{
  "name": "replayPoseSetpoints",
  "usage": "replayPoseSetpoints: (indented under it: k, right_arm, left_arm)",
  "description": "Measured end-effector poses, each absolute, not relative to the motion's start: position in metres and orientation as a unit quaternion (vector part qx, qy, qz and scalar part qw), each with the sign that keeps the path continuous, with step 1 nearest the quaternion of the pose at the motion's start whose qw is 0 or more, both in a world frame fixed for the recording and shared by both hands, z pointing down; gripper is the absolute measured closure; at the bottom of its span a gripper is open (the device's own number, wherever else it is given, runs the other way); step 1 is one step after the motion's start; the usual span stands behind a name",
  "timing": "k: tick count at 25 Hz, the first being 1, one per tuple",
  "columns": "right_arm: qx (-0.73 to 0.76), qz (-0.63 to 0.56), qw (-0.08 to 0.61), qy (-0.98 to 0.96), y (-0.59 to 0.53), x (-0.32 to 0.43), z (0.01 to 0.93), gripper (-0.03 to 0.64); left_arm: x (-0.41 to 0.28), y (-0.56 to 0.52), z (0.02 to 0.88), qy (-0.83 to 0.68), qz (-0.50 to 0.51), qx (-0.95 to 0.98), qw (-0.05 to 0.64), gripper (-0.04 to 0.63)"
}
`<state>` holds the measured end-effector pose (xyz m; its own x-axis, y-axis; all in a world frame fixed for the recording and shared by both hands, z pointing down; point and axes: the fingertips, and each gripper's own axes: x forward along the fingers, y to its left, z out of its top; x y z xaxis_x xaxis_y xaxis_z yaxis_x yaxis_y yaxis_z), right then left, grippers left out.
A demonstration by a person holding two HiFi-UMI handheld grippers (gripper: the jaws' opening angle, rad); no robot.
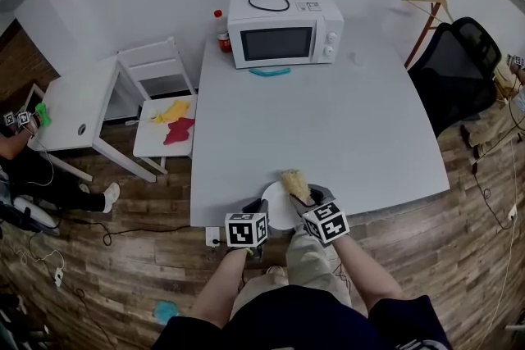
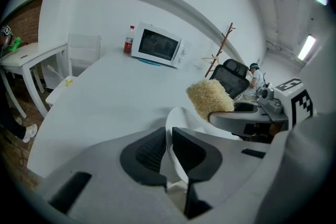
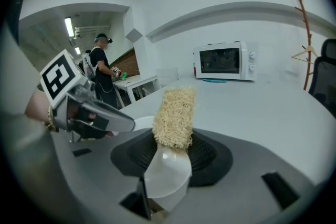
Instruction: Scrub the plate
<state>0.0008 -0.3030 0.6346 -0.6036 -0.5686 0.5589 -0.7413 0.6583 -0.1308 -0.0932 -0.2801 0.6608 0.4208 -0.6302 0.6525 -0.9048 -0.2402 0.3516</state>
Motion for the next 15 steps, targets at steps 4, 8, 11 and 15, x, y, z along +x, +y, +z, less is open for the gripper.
replayPoseSetpoints:
  k: [4,8,11,15]
  right_arm:
    - [0.363,0.163,0.269,-0.877,-0.302,-0.015,0.652,0.446]
    - [0.361,0.173,0.277,-0.873,-0.297,-0.025,0.658,0.446]
    - [0.354,0.181,0.273,-0.876,-0.29,-0.028,0.661,0.446]
    - [0.329,0.18,0.279,-0.884,-0.269,-0.03,0.668,0.446]
  left_arm:
    - [-0.093,-0.281,0.656,-0.505,0.192,0.767,0.345,0.545]
    - [-0.094,-0.288,0.653,-0.512,0.187,0.767,0.34,0.545]
    - [-0.096,-0.291,0.654,-0.519,0.184,0.763,0.339,0.545]
    - [-0.098,-0.292,0.658,-0.528,0.181,0.756,0.342,0.545]
